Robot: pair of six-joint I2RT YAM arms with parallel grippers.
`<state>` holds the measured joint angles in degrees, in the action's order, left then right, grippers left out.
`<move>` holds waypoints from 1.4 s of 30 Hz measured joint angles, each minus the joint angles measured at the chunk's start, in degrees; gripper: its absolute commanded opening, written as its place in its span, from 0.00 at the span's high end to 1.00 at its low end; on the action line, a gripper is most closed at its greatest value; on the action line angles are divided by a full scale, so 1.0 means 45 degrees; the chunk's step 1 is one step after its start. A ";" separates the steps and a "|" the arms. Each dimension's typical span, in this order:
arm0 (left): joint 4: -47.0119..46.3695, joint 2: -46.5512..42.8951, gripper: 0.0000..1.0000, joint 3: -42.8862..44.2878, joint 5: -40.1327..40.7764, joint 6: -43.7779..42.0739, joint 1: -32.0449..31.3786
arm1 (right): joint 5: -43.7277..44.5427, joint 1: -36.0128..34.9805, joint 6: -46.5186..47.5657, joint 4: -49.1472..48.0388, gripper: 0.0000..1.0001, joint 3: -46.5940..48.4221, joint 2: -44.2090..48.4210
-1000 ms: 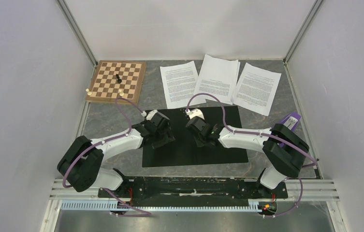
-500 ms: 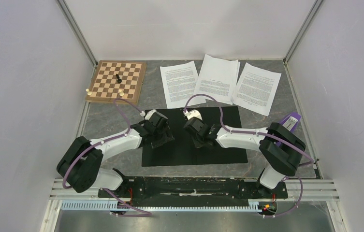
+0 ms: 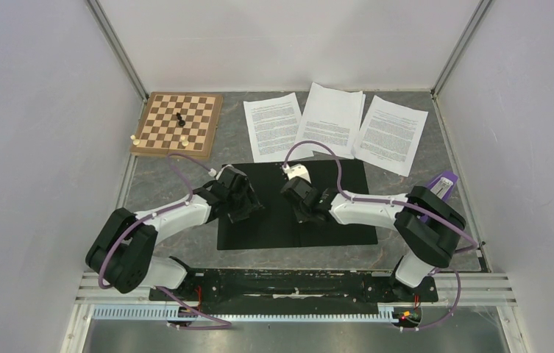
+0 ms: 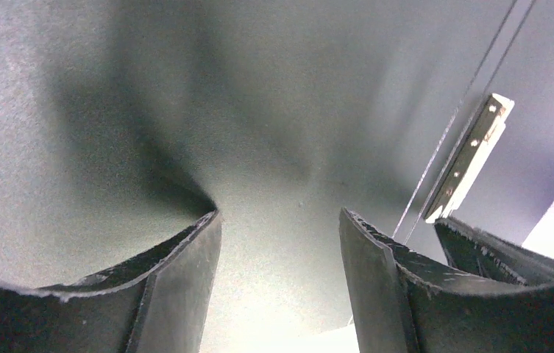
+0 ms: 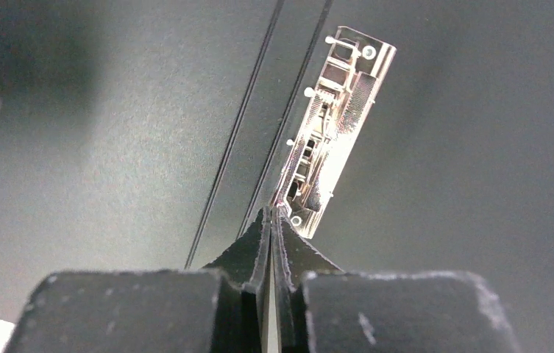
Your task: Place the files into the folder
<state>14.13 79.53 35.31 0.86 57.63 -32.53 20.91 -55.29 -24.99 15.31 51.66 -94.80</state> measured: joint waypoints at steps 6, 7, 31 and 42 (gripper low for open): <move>-0.0248 0.0126 0.31 0.0010 -0.0228 0.0005 0.0112 | 0.0748 -0.0253 -0.0112 -0.0194 0.98 -0.0029 -0.0117; -0.0253 0.0131 0.31 0.0005 -0.0262 0.0010 0.0136 | 0.0967 -0.0345 -0.0112 -0.0194 0.97 -0.0029 -0.0160; -0.0976 0.0369 0.32 -0.0248 -0.1200 0.0787 0.0748 | 0.2793 -0.0831 -0.0544 0.0267 0.97 0.0000 -0.0228; -0.1331 0.0403 0.32 -0.0374 -0.1341 0.0986 0.0797 | 0.2691 -0.0646 -0.0544 0.0641 0.87 0.0058 0.0209</move>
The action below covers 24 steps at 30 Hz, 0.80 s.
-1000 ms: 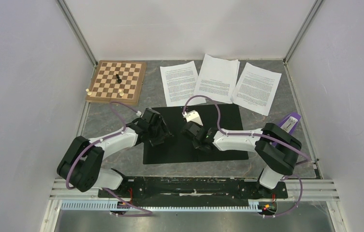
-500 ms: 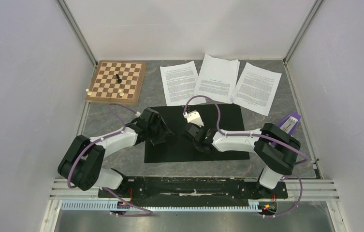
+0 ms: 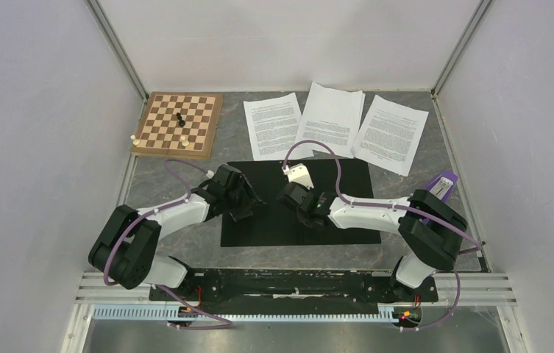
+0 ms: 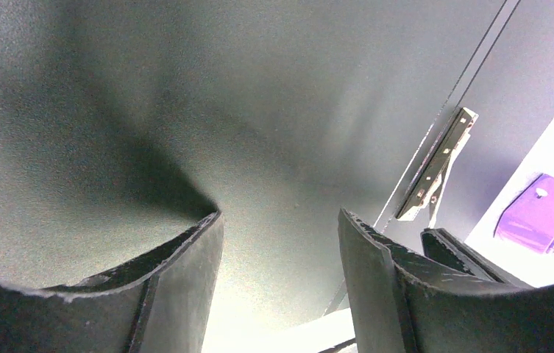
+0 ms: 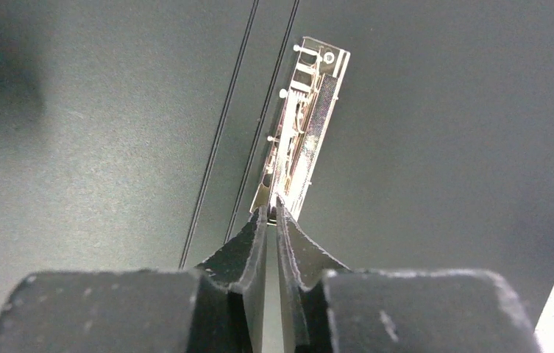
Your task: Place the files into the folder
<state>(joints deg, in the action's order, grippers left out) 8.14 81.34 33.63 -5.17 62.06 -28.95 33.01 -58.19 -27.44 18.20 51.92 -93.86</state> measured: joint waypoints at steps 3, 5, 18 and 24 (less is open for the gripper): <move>-0.0058 -0.0063 0.32 -0.0063 0.0005 0.0000 0.0000 | -0.0097 0.0068 0.0097 0.0228 0.78 0.0325 0.0112; -0.0126 -0.0136 0.31 -0.0083 0.0034 0.0000 -0.0024 | -0.0175 0.0117 0.0219 0.0335 0.66 0.0563 0.0180; 0.4022 -0.0758 0.29 0.1146 0.3118 -0.1248 -0.1273 | -0.1161 0.0986 0.0937 0.0335 0.49 -0.0345 0.1515; 0.5887 -0.0758 0.29 0.1758 0.3944 -0.2195 -0.2127 | -0.2540 0.1491 0.1015 -0.0539 0.47 -0.1277 0.2074</move>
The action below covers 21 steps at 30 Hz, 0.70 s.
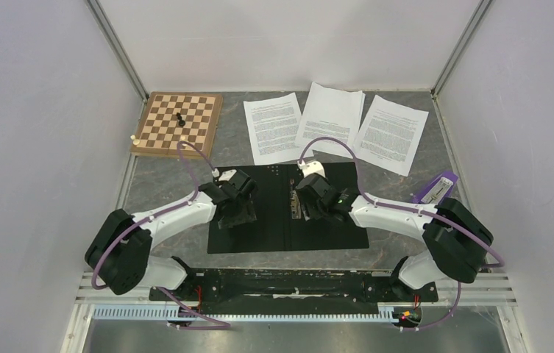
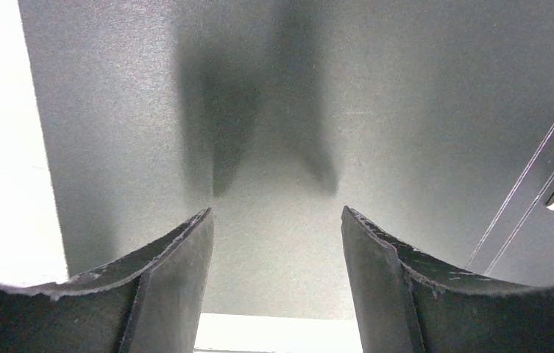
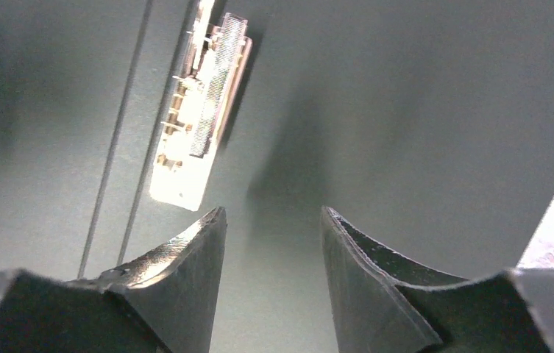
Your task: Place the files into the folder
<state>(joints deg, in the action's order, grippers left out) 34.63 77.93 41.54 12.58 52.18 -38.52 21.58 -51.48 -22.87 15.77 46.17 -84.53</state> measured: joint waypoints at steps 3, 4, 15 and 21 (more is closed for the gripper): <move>0.0549 -0.0029 0.28 0.0282 0.0223 -0.0413 -0.0219 | -0.0481 0.0087 -0.0005 -0.0321 0.47 -0.0024 0.0000; 0.0753 -0.0087 0.28 0.0384 0.0267 -0.0602 -0.0262 | -0.0651 0.0121 -0.0005 -0.0471 0.47 -0.0024 0.0000; 0.1710 -0.1185 0.28 0.1583 0.0389 -0.1661 -0.0389 | -0.1423 0.1035 -0.0010 -0.1112 0.44 0.1787 -0.1569; 0.1749 -0.0967 0.28 0.2307 0.0374 -0.1885 -0.0389 | -0.1506 0.1039 -0.0068 -0.1379 0.68 0.2157 -0.3026</move>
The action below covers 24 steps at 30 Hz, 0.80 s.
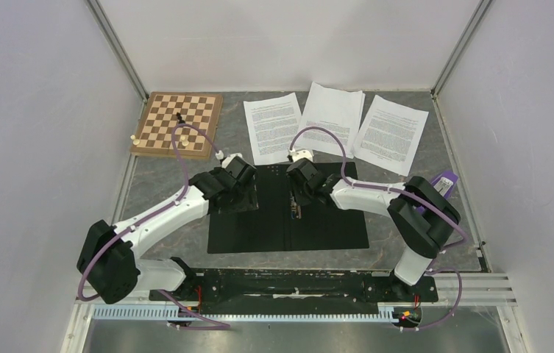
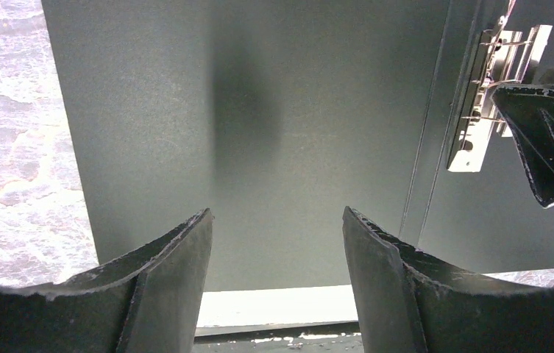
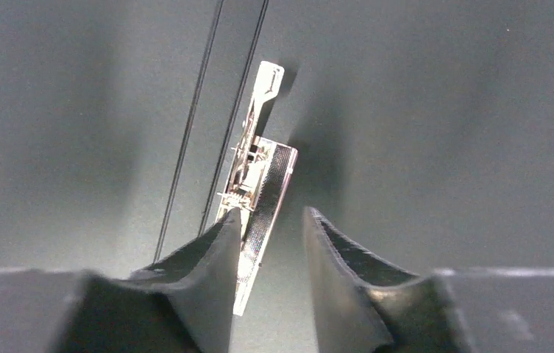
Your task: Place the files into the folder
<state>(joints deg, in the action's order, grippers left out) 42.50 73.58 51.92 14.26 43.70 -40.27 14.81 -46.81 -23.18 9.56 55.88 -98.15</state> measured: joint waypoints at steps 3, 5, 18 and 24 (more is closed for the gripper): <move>-0.0131 0.0000 0.28 0.0010 -0.0083 0.0000 0.0000 | -0.0053 -0.0005 -0.0233 -0.0073 0.76 -0.0141 -0.0034; -0.0233 0.0000 0.28 0.0010 -0.0155 -0.0005 0.0000 | -0.0126 -0.0073 -0.0355 -0.0155 0.81 -0.0204 -0.0034; -0.0573 0.0549 0.28 0.0029 -0.0185 -0.0092 0.0000 | -0.0029 -0.1467 -0.2497 -0.0219 0.89 -0.1321 0.0850; -0.0811 0.0792 0.28 0.0058 -0.0194 -0.0209 0.0005 | 0.0457 -0.1666 -0.4002 -0.0160 0.91 -0.2118 0.1865</move>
<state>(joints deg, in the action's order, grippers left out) 38.85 77.14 52.18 13.39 42.76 -40.25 16.86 -54.30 -41.19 8.84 46.35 -89.76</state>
